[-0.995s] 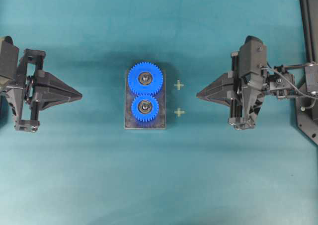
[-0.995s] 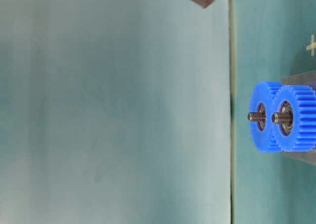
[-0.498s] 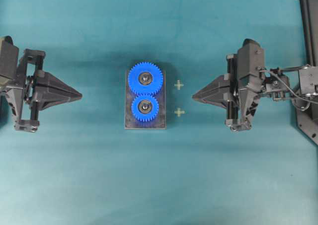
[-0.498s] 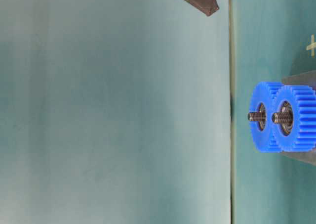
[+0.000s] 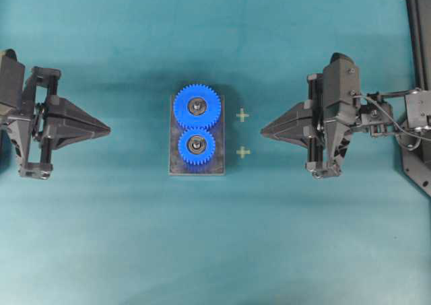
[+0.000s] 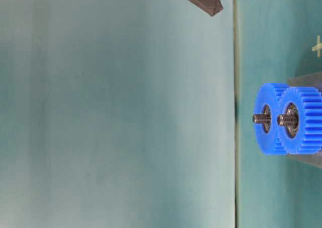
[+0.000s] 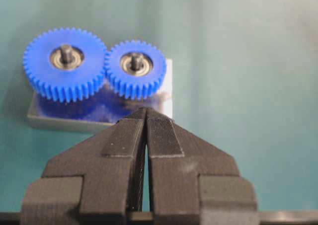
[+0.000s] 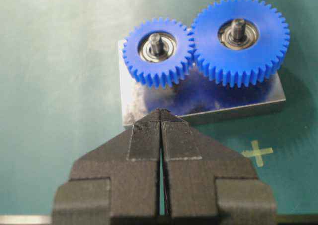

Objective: Fit the small gear onto the shaft.

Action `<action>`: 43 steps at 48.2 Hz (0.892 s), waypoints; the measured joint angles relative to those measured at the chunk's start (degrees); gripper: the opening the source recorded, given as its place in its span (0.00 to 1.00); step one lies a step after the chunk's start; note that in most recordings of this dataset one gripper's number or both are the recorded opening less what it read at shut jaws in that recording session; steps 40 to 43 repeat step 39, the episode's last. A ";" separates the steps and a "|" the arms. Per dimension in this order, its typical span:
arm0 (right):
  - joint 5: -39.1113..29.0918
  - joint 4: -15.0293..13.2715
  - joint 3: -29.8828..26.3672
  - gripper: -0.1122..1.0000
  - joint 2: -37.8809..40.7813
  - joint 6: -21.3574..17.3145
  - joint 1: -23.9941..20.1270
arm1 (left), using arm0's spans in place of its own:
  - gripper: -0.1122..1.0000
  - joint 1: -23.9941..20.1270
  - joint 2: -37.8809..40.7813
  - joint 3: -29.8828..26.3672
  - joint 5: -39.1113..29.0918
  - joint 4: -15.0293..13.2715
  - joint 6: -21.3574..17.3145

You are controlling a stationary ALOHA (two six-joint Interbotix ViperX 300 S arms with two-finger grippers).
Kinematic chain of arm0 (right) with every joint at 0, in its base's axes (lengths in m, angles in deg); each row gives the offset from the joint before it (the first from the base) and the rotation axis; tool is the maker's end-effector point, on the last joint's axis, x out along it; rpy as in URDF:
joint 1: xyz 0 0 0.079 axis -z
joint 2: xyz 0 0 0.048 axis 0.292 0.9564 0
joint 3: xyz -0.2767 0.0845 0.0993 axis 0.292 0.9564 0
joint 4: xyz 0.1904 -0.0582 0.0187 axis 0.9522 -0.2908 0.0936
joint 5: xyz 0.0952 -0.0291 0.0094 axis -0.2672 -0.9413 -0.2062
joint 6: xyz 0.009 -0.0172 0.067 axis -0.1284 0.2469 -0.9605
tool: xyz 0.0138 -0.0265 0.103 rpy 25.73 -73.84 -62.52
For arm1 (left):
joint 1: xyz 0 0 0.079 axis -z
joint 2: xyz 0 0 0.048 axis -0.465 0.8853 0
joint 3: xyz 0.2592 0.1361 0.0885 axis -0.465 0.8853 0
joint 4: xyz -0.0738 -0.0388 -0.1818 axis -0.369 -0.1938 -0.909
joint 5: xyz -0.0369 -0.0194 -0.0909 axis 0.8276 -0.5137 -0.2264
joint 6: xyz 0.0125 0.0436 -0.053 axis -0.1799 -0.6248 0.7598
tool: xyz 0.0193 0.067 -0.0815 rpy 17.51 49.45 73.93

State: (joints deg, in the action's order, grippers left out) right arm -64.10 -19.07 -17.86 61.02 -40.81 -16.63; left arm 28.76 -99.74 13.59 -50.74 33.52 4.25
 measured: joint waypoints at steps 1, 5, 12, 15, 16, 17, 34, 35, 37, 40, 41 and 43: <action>0.00 0.00 0.00 0.09 0.00 0.00 0.00 | 0.10 0.00 0.00 0.00 0.00 0.00 0.00; 0.00 0.00 0.00 0.09 0.00 0.00 0.00 | 0.10 0.09 0.00 0.00 0.00 0.00 0.00; 0.00 0.00 0.00 0.09 0.00 0.00 0.00 | 0.10 0.00 0.00 0.00 0.00 0.00 0.00; 0.00 0.00 0.18 0.09 0.00 0.00 0.00 | 0.10 0.00 0.00 0.00 0.00 0.00 0.00; 0.00 0.00 0.26 0.09 0.00 0.00 0.00 | 0.10 0.09 0.00 0.09 0.00 0.00 0.00; 0.00 0.00 0.35 0.09 0.00 0.00 -0.09 | 0.10 0.09 0.00 0.09 0.09 0.00 0.09; 0.00 0.00 0.62 0.09 -0.09 0.00 0.00 | 0.10 0.09 0.00 0.09 0.09 0.00 0.09; 0.00 0.00 0.62 0.09 -0.09 0.00 0.00 | 0.10 0.09 0.00 0.09 0.00 0.00 0.09; 0.00 0.00 0.62 0.09 0.00 0.00 -0.09 | 0.10 0.09 -0.09 0.09 0.00 0.00 0.09; 0.00 0.00 0.62 0.09 -0.09 0.00 -0.09 | 0.10 0.00 0.00 0.09 0.00 0.00 0.09; 0.00 0.00 0.62 0.09 -0.09 0.00 -0.09 | 0.10 0.00 0.00 0.09 0.00 0.00 0.09; 0.00 0.00 0.62 0.09 -0.09 0.00 -0.09 | 0.10 0.00 0.00 0.09 0.00 0.00 0.09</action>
